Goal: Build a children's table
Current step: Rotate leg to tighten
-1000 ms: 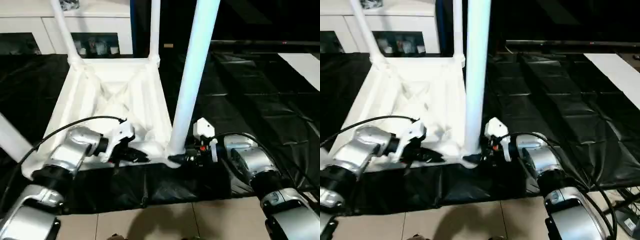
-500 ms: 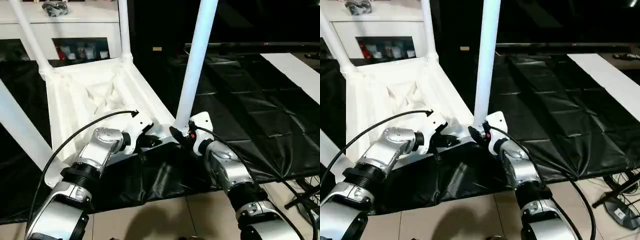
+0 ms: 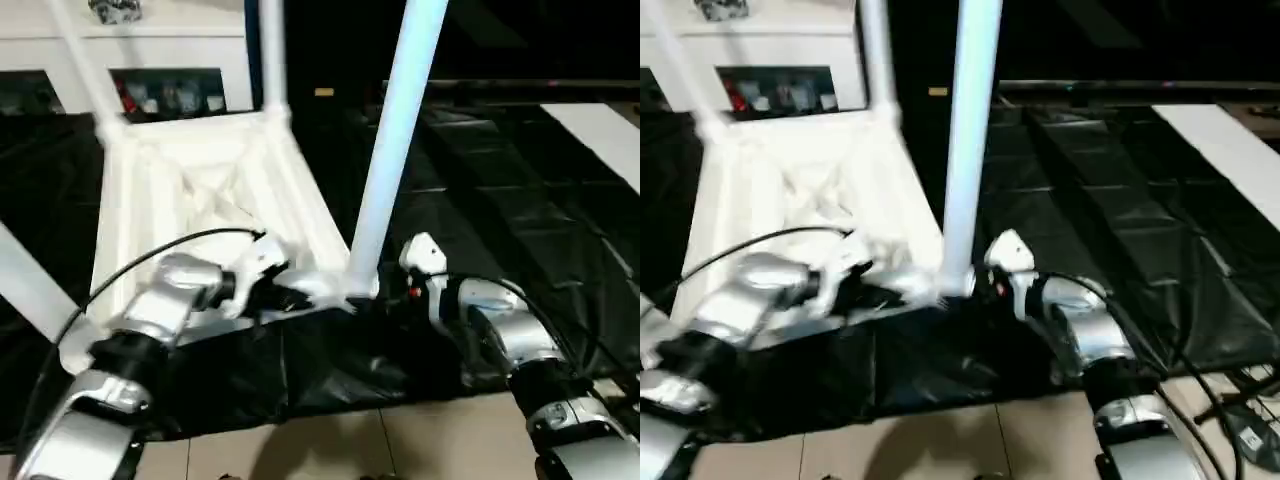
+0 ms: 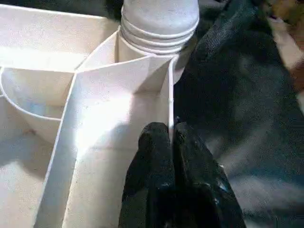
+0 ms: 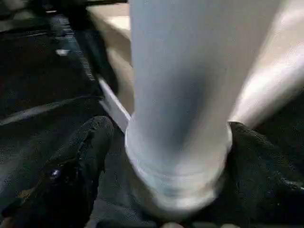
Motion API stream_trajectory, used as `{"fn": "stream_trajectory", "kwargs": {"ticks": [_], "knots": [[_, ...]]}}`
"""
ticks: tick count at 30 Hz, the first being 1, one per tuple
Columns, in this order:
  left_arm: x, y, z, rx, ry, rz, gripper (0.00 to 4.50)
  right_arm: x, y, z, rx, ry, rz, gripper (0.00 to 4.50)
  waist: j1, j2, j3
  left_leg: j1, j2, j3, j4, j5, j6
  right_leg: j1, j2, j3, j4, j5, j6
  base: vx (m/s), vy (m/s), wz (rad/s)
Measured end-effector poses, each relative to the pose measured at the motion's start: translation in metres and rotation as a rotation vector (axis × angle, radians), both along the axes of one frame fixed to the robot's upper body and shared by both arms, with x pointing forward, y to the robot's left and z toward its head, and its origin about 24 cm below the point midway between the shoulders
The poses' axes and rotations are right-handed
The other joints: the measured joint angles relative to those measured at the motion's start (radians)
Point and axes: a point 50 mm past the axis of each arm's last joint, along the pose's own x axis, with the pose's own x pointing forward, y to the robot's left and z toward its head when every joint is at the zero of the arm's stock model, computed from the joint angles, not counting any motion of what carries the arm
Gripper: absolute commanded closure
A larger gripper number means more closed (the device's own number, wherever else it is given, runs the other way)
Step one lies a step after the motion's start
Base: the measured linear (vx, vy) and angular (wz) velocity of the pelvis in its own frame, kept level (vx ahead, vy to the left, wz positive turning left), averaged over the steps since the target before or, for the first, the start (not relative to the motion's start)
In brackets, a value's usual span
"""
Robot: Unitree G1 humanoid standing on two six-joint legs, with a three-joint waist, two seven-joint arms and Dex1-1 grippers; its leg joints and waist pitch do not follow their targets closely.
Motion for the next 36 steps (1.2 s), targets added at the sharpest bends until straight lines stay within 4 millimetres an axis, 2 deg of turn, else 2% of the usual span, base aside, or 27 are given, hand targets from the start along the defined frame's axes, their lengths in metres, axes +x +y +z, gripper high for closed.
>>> {"fn": "stream_trajectory", "kwargs": {"ticks": [2, 4, 6, 8, 14, 18, 24, 29, 31, 36], "knots": [[-0.002, 0.003, 0.001, 0.01, 0.003, -0.043, 4.5, -0.001, 0.005, 0.001, 0.004, 0.01, 0.055, 0.63, 0.01, 0.0, 0.0, 0.0, 0.0, 0.001, 0.0, 0.0, 0.001, 0.0, -0.001, 0.0, 0.0, -0.001, -0.001, 0.0, 0.0, 0.0], [-0.003, 0.006, 0.002, 0.022, 0.005, -0.067, 4.5, -0.002, 0.006, 0.0, -0.001, 0.018, 0.085, 0.87, 0.014, 0.0, 0.0, 0.0, -0.001, 0.003, 0.001, -0.001, -0.001, 0.0, -0.002, 0.002, 0.0, -0.001, -0.001, 0.0, 0.0, 0.0], [-0.004, 0.007, 0.002, 0.026, 0.007, -0.078, 4.5, -0.002, 0.006, 0.001, -0.008, 0.025, 0.11, 0.96, 0.015, 0.0, 0.0, 0.0, -0.001, 0.004, 0.003, -0.001, -0.001, 0.0, -0.003, 0.002, 0.001, -0.001, -0.001, 0.0, 0.0, 0.0], [-0.004, 0.007, 0.001, 0.03, 0.007, -0.09, 4.5, -0.003, 0.006, 0.001, -0.008, 0.039, 0.133, 1.29, 0.016, 0.0, 0.0, 0.0, -0.001, 0.004, 0.004, -0.001, -0.001, 0.0, -0.003, 0.003, 0.003, 0.0, -0.002, 0.0, 0.0, 0.0], [-0.005, 0.011, 0.001, 0.033, 0.026, -0.116, 4.5, -0.004, 0.008, 0.001, -0.014, 0.058, 0.192, 1.66, 0.023, 0.0, 0.0, 0.002, -0.001, 0.004, 0.005, -0.001, -0.002, 0.0, -0.003, 0.003, 0.009, -0.001, -0.001, 0.0, 0.0, 0.0], [-0.003, 0.012, 0.001, 0.032, 0.038, -0.107, 4.5, -0.004, 0.009, 0.001, -0.01, 0.063, 0.191, 1.75, 0.024, 0.0, 0.0, 0.002, -0.001, 0.004, 0.005, 0.0, -0.002, 0.0, -0.003, 0.003, 0.009, -0.001, -0.001, 0.0, 0.0, 0.0], [0.006, 0.001, -0.004, 0.021, 0.01, 0.036, 4.5, 0.005, 0.012, -0.005, -0.014, 0.045, -0.028, 1.8, 0.014, -0.001, 0.0, 0.01, -0.002, 0.001, 0.004, 0.0, -0.002, 0.005, -0.003, 0.005, 0.01, -0.002, 0.002, 0.0, 0.0, 0.0], [0.016, -0.019, -0.008, 0.026, -0.041, 0.213, 4.5, 0.017, 0.025, -0.014, 0.034, 0.028, -0.457, 1.8, -0.014, 0.001, 0.0, 0.015, -0.004, -0.006, 0.004, -0.001, -0.002, 0.008, -0.003, 0.003, 0.002, -0.004, 0.004, 0.0, 0.0, 0.0], [0.017, -0.026, -0.009, 0.021, -0.042, 0.245, 4.5, 0.02, 0.028, -0.015, 0.042, 0.03, -0.554, 1.8, -0.028, 0.003, -0.001, 0.014, -0.004, -0.008, 0.001, -0.001, -0.002, 0.008, -0.003, -0.001, -0.008, -0.004, 0.004, 0.0, 0.0, 0.0], [0.017, -0.031, -0.01, 0.027, -0.05, 0.303, 4.5, 0.021, 0.044, -0.018, 0.068, 0.025, -0.715, 1.8, -0.042, 0.004, -0.001, 0.014, -0.005, -0.008, 0.001, -0.001, -0.001, 0.009, -0.003, -0.001, -0.016, -0.004, 0.004, 0.0, 0.0, 0.0]]}}
